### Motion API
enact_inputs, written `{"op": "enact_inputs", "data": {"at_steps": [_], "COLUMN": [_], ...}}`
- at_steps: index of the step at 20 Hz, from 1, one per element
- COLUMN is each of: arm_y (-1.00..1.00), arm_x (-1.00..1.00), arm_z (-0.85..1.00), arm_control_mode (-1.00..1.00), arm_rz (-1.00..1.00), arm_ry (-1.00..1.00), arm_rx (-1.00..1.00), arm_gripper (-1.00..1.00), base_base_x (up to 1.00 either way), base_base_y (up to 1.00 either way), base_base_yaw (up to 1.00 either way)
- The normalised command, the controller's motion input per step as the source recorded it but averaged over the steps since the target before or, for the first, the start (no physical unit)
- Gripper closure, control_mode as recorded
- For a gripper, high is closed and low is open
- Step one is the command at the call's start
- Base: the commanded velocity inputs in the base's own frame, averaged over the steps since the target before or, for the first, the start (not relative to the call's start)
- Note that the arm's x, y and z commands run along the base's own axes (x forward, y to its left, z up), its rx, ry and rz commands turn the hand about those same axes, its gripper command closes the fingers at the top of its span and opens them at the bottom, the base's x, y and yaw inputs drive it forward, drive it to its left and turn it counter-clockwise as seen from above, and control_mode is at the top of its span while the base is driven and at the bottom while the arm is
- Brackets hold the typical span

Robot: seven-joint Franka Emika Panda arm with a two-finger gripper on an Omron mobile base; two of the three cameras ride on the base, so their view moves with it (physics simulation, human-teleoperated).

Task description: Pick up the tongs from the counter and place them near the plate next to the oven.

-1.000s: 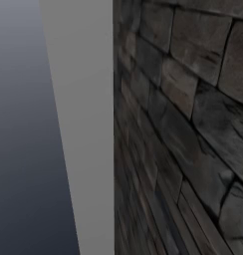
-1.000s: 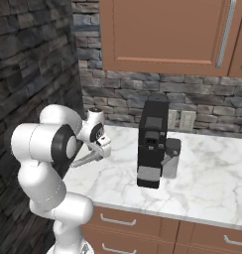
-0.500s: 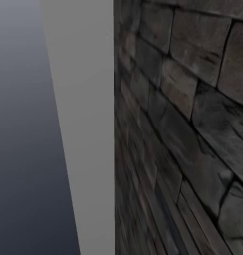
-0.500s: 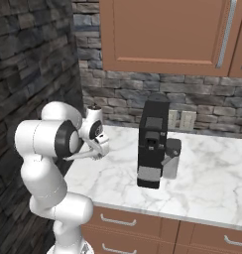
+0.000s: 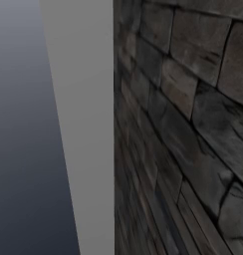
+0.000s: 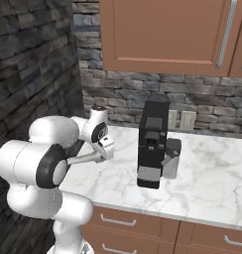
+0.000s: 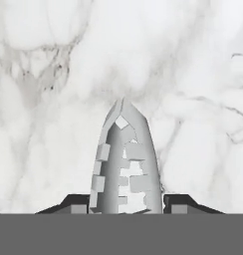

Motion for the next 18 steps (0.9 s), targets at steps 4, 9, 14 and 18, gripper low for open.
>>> {"op": "enact_inputs", "data": {"at_steps": [4, 9, 14, 18], "arm_y": [-0.06, 0.00, 0.00, 0.00], "arm_x": [-0.97, -0.96, -0.67, -0.42], "arm_z": [0.83, 0.97, 1.00, 0.84], "arm_control_mode": [-1.00, -1.00, -1.00, -1.00], "arm_rz": [0.00, 0.00, 0.02, 0.07], "arm_ry": [-0.06, -0.02, 0.01, 0.04], "arm_rx": [0.00, 0.00, 0.00, -0.01], "arm_gripper": [1.00, 1.00, 1.00, 1.00], "base_base_x": [0.00, 0.00, 0.00, 0.00], "base_base_y": [0.00, 0.00, 0.00, 0.00], "base_base_yaw": [0.00, 0.00, 0.00, 0.00]}}
